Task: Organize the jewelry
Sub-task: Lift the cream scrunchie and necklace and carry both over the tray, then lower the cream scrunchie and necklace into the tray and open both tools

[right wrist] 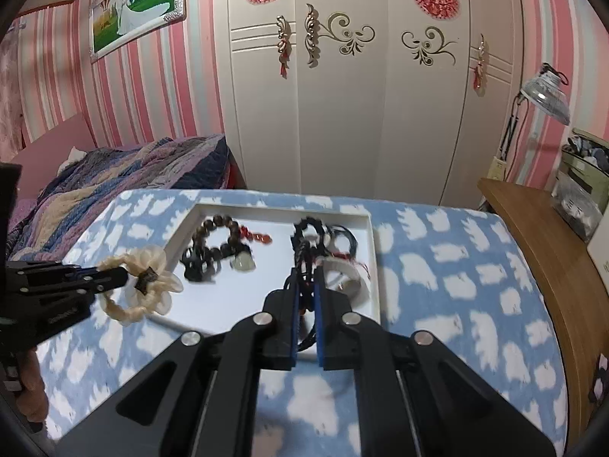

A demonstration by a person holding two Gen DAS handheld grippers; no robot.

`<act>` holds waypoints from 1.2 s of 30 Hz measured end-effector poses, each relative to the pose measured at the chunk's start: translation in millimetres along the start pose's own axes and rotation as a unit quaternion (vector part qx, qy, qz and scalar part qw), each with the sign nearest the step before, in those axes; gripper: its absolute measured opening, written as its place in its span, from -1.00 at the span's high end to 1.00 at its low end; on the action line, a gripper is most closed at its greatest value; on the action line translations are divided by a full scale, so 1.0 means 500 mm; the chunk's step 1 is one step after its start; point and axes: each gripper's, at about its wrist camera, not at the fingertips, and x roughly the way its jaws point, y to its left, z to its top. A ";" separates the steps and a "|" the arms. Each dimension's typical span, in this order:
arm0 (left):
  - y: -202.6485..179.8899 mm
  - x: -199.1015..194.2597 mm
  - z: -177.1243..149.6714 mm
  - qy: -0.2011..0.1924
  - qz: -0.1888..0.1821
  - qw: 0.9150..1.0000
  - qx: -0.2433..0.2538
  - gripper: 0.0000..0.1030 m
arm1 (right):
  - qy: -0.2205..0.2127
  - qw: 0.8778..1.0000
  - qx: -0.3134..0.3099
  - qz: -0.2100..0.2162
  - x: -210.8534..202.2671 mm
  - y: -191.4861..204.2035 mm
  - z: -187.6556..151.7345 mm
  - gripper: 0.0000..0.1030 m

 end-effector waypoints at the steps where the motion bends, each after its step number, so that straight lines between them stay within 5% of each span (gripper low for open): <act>1: 0.002 0.009 0.004 0.002 0.003 1.000 0.001 0.90 | 0.002 1.000 -0.002 0.000 0.015 0.004 0.007 0.88; 18: 0.031 0.213 -0.016 0.062 0.014 0.998 -0.018 0.90 | 0.088 0.995 0.042 -0.008 0.251 -0.005 -0.058 0.88; 36: 0.024 0.276 -0.042 0.064 0.057 0.996 -0.017 0.86 | 0.129 0.989 0.047 -0.052 0.301 -0.006 -0.119 0.87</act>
